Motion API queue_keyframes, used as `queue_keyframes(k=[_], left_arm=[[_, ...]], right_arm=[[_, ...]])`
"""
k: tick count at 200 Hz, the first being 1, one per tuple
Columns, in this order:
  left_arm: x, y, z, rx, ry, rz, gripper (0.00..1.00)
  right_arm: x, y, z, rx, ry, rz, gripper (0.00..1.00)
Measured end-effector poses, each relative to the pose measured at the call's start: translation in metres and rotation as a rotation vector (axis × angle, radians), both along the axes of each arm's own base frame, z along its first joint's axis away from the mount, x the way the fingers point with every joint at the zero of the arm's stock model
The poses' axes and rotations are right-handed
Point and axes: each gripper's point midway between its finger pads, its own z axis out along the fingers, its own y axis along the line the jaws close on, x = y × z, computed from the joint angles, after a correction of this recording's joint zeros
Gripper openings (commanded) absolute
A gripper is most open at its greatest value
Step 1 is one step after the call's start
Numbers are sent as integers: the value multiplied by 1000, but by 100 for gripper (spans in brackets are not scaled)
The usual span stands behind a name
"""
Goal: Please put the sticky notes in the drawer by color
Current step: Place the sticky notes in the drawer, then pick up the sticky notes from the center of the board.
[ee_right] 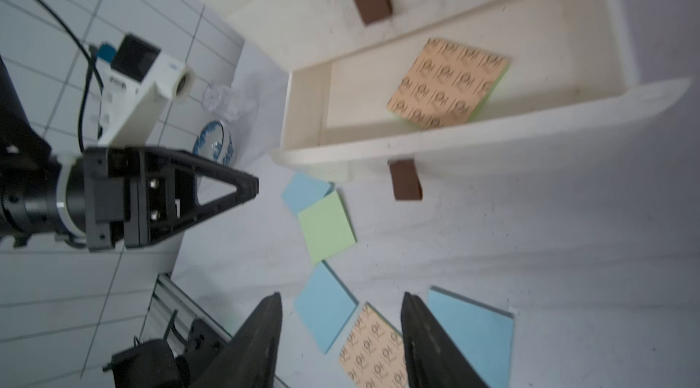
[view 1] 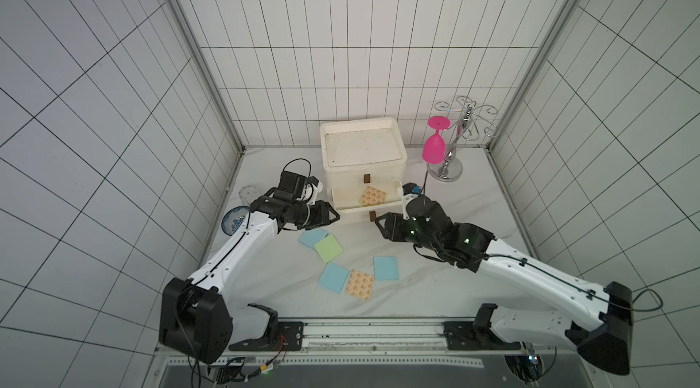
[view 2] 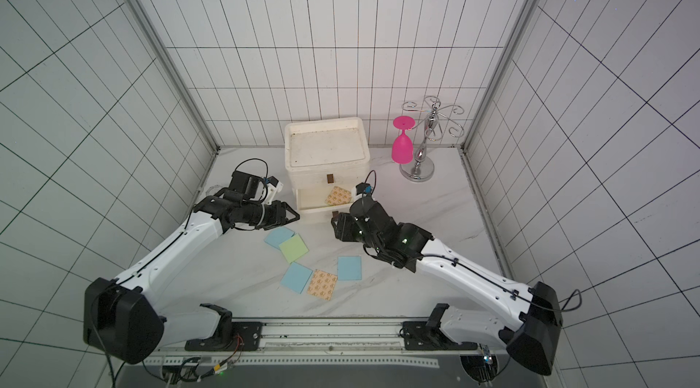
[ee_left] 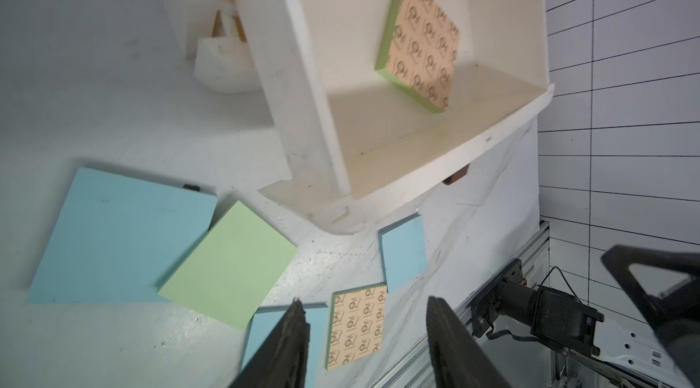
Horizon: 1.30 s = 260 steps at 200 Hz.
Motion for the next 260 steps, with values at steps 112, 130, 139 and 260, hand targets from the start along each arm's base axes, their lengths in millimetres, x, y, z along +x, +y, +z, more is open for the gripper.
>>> queue_keyframes(k=[112,130,139,260], left_arm=[[6,18,-9,-47,22,59,53],[7,19,-9,-47,20,60,53],[7,19,-8,-49,19,58,54],[7,23,-8,-64,25,66,54]], right_arm=[[-88,38,-152,-617,-100,474,71],[-86,41,-151,-613,-120,520,73],[-88,41,-153,-611,-118,550,73],[-83,33,-192,-753,-113,745,77]])
